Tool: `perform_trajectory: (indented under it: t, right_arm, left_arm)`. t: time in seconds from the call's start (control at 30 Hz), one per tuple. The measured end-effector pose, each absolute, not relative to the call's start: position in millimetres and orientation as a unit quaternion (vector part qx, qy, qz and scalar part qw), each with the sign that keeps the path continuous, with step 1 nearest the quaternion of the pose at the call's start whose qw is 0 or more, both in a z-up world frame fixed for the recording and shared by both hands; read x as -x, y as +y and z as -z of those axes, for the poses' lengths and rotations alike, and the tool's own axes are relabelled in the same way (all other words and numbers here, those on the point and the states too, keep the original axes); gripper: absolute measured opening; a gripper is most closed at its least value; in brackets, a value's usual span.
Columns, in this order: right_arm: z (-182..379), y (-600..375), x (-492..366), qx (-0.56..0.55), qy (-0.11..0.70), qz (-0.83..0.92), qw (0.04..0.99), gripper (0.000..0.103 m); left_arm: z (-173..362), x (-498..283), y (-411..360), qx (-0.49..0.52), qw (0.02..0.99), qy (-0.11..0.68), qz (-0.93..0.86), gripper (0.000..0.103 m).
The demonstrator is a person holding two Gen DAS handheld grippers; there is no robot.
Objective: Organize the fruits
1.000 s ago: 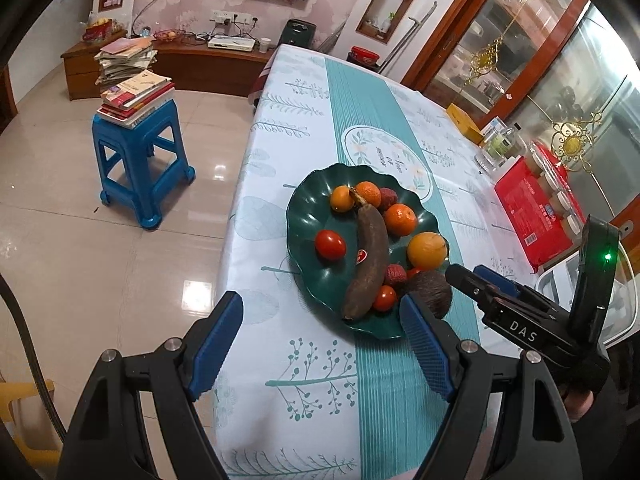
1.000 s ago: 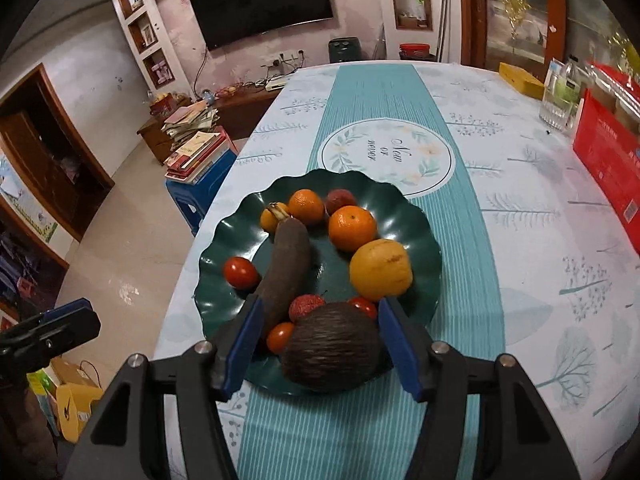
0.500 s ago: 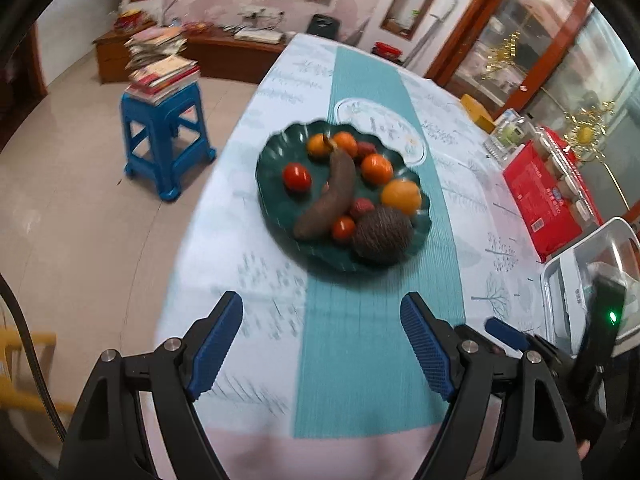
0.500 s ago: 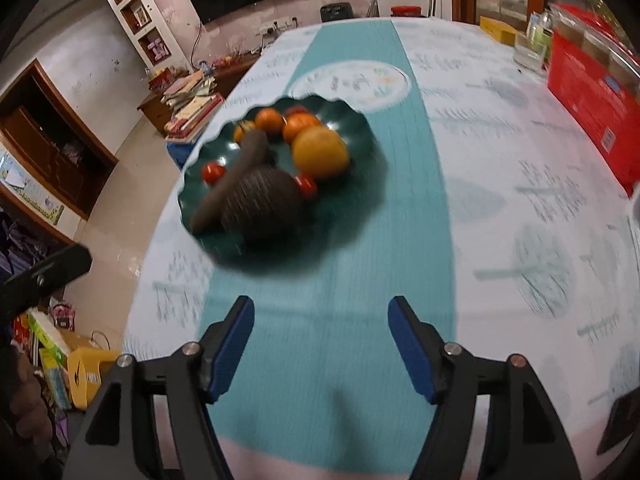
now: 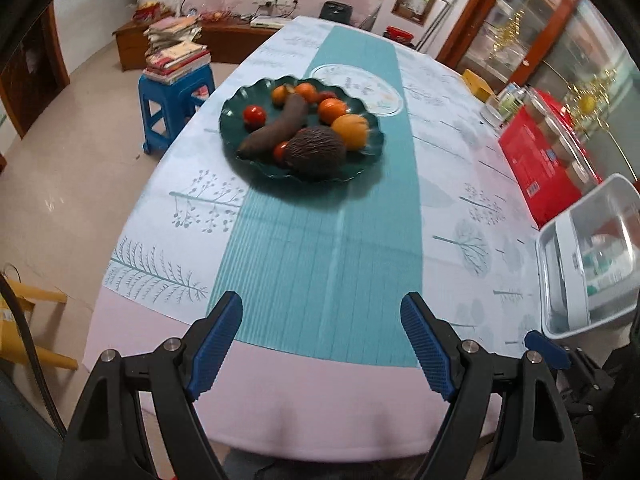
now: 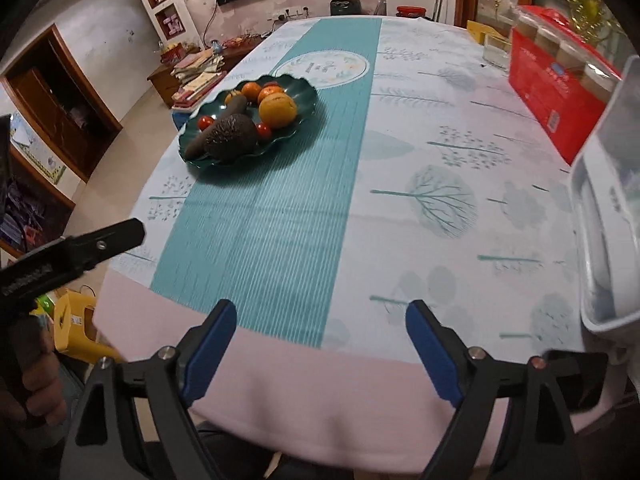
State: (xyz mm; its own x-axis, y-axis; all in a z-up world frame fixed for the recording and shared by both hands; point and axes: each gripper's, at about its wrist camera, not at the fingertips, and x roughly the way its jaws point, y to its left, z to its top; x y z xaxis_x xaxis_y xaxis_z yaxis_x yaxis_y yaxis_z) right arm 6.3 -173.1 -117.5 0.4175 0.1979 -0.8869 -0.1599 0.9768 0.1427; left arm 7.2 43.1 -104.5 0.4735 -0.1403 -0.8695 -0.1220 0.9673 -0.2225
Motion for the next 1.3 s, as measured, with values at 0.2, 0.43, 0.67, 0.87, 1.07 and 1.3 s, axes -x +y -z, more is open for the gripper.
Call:
perform_trajectory:
  t: [0.2, 0.43, 0.67, 0.87, 1.07, 1.3]
  right_arm:
    - [79.3, -183.8, 3.4, -0.022, 0.512, -0.107, 0.852, 0.093]
    - [42.7, -199.6, 17.6, -0.061, 0.512, -0.105, 0.850, 0.094]
    - [32.5, -207.5, 32.0, -0.057, 0.475, -0.077, 0.875, 0.095]
    - [41.8, -213.5, 38.5, -0.061, 0.475, -0.063, 0.876, 0.103]
    - [39.7, -213.9, 42.0, -0.054, 0.467, -0.060, 0.881, 0.103]
    - [41.6, -216.4, 42.2, -0.056, 0.470, -0.063, 0.878, 0.103]
  left_arm:
    - [60.3, -2.0, 24.8, 0.101, 0.868, 0.486, 0.010, 0.084]
    - [13.6, 5.0, -4.1, 0.062, 0.892, 0.447, 0.024, 0.088]
    - [10.9, 17.6, -22.5, 0.036, 0.897, 0.441, 0.005, 0.095]
    - [18.9, 24.5, -24.7, 0.039, 0.895, 0.443, -0.004, 0.102]
    - [18.3, 27.4, -24.3, 0.030, 0.896, 0.443, -0.012, 0.102]
    - [18.9, 28.3, -30.1, 0.027, 0.894, 0.446, -0.023, 0.102]
